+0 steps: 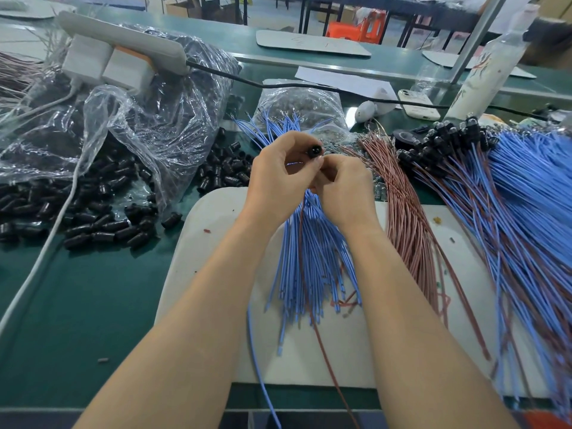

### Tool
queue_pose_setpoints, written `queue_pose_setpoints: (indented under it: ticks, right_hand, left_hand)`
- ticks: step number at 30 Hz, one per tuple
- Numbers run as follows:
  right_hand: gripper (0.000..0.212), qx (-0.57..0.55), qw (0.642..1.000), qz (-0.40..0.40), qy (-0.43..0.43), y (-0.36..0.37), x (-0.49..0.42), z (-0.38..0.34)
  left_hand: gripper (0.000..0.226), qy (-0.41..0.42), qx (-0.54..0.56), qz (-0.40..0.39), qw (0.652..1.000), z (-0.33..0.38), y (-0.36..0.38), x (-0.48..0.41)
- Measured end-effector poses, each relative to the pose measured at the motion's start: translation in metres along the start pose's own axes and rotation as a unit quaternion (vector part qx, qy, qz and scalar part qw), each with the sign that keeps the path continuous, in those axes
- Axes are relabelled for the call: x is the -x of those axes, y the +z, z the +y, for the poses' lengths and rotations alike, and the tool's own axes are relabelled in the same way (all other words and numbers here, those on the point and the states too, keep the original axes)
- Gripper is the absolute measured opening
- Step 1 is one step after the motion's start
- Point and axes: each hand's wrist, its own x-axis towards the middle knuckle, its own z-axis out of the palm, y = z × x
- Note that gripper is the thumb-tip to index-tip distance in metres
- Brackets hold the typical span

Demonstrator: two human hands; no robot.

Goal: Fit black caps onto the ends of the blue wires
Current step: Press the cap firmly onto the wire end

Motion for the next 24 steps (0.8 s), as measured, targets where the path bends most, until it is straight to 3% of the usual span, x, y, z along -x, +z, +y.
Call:
queue_pose_setpoints:
  ticks: [8, 24]
  right_hand:
    - [0.011, 0.005, 0.998, 0.052, -0.032, 0.0018, 0.004, -0.0038]
    - [0.012, -0.008, 0.999, 0.031, -0.012, 0.0021, 0.0042, -0.0026]
  left_hand:
    - [0.014, -0.015, 0.002, 0.003, 1.0, -0.0023, 0.0008, -0.0012]
    - [0.022, -0.011, 0.003, 0.01, 1.0, -0.0072, 0.0002, 0.0]
